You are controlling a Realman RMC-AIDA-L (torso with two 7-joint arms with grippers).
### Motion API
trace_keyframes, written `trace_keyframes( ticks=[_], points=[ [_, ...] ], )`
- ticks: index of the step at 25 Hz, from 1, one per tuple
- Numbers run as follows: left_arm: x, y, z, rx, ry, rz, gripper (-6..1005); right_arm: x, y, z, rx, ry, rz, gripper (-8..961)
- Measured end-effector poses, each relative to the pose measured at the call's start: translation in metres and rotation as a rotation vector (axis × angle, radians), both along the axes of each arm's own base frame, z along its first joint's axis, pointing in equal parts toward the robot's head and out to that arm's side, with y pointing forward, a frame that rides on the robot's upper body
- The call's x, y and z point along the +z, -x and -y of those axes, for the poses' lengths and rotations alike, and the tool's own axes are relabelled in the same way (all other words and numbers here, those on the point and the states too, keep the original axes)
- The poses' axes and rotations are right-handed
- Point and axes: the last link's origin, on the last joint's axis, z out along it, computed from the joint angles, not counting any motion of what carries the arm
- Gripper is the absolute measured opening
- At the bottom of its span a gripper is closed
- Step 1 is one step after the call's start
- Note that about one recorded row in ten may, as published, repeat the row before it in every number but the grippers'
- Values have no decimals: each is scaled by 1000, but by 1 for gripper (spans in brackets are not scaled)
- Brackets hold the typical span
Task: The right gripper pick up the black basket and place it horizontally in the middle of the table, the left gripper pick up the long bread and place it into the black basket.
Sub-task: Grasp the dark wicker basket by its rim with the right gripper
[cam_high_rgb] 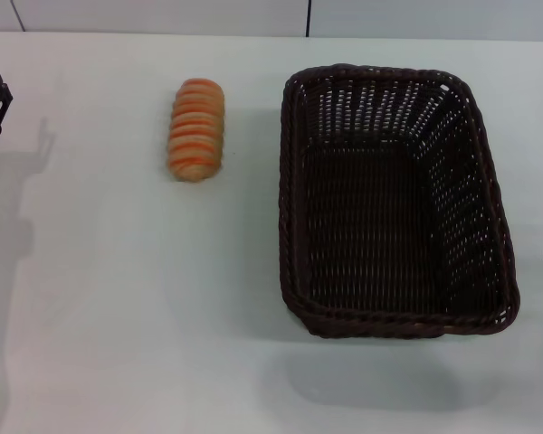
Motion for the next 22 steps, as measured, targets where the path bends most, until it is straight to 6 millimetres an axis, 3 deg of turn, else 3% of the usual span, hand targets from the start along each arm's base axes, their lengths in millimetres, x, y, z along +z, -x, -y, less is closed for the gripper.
trace_keyframes(
  ticks=[4,10,19,22],
  points=[
    [0,-2,-2,-5,-2,2,843,0,7,-9,46,50,-1,814],
    [-1,-4,-4,-8,-1,9,843,16,15,-23,81,159,-65,813],
    [-3,-9,-10,-15,5,28,843,55,59,-75,63,655,-147,813],
    [-5,-13,-13,-21,12,40,843,59,72,-85,5,825,-121,812]
  ],
)
